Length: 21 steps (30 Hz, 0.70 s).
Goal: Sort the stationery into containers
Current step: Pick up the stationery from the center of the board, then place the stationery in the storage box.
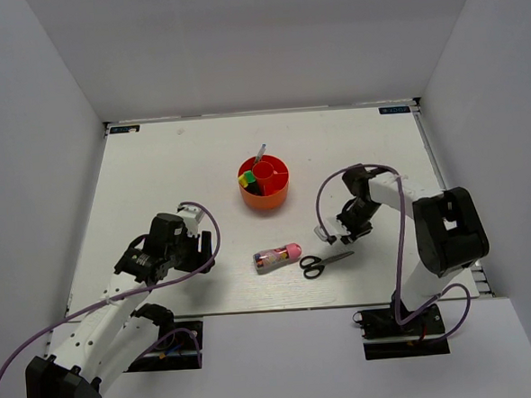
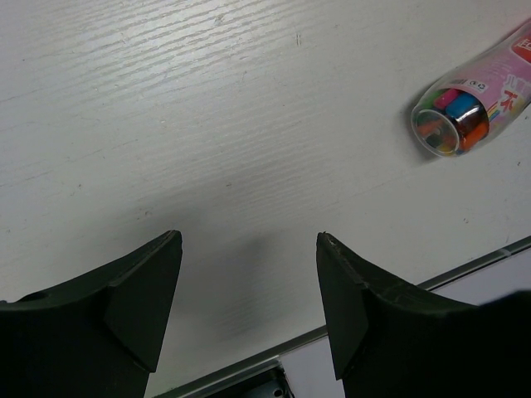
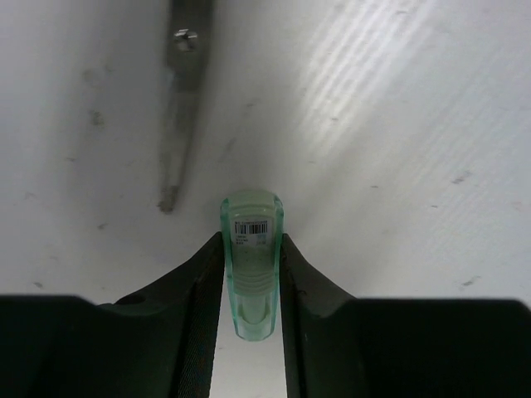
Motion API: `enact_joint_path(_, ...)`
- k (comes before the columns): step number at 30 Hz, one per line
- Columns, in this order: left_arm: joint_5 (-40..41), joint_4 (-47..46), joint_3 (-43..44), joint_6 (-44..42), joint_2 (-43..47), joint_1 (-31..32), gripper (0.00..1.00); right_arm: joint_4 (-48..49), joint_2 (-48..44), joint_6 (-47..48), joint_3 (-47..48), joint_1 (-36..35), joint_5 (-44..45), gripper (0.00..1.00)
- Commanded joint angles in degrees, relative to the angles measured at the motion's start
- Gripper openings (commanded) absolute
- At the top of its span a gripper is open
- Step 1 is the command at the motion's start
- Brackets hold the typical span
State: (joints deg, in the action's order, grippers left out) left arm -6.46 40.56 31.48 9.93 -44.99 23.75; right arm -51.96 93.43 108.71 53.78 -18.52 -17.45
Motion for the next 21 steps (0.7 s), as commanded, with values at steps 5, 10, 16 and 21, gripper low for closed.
enact_joint_path(5, -0.31, 0.31, 1.39, -0.35, 0.34, -0.19, 0.76, 1.34, 1.23, -22.62, 11.94, -1.43, -8.11, 0.00)
enact_joint_path(10, 0.04, 0.49, 1.30, -0.53, 0.17, -0.19, 0.76, 4.58, 0.88, -39.08, 19.68, -2.22, -14.53, 0.00)
enact_joint_path(16, 0.57, 0.49, 1.30, -0.70, -0.27, -0.11, 0.76, 25.30, 3.76, -72.07, 27.49, -2.31, -21.74, 0.00)
enact_joint_path(21, 1.45, 0.66, 1.21, -0.71, -0.45, -0.19, 0.76, 42.54, 10.54, -95.41, 36.48, -2.31, -22.28, 0.00)
